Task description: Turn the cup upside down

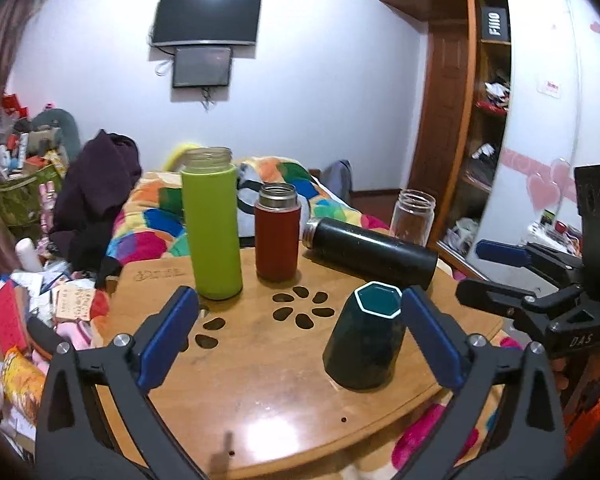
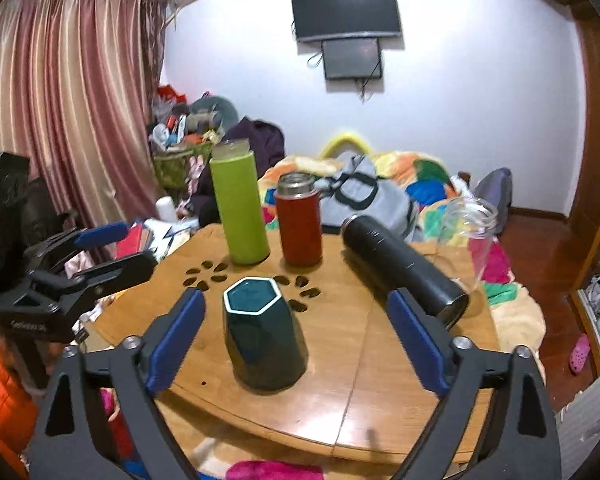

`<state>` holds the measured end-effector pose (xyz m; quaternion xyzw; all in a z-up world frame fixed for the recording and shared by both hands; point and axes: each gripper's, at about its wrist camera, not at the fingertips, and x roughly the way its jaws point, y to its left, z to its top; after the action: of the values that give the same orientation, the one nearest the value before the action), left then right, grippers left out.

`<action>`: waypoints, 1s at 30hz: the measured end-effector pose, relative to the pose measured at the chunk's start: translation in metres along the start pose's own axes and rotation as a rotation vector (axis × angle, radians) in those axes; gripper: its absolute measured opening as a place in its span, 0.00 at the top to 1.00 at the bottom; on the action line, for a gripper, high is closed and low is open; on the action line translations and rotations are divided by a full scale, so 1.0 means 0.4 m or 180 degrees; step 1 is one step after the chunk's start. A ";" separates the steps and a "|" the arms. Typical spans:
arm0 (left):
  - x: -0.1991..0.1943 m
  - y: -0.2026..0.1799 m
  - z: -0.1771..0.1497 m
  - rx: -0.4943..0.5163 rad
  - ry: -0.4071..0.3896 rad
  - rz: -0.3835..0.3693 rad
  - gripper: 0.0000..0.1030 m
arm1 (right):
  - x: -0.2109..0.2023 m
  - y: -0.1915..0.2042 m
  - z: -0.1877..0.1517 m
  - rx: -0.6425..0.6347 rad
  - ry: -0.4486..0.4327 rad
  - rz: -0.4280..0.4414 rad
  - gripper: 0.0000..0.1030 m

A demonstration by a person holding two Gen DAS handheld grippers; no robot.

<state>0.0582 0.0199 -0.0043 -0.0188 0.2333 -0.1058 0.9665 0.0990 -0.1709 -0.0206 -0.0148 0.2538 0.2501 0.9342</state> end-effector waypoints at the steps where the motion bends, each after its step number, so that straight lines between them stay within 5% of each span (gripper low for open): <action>1: -0.007 -0.002 -0.006 -0.0030 -0.0014 0.0041 0.00 | -0.009 0.000 -0.003 0.0007 -0.0052 -0.0042 0.00; 7: -0.030 -0.023 -0.048 -0.0094 -0.0091 0.0303 0.00 | -0.043 0.004 -0.030 0.0030 -0.0237 -0.0206 0.00; 30: -0.050 -0.067 -0.079 -0.0020 -0.0175 0.0345 0.00 | -0.047 0.003 -0.063 0.0134 -0.0167 -0.0228 0.00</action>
<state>0.0213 -0.0018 -0.0211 -0.0121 0.2076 -0.0520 0.9767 0.0728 -0.1824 -0.0333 0.0024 0.2338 0.2114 0.9490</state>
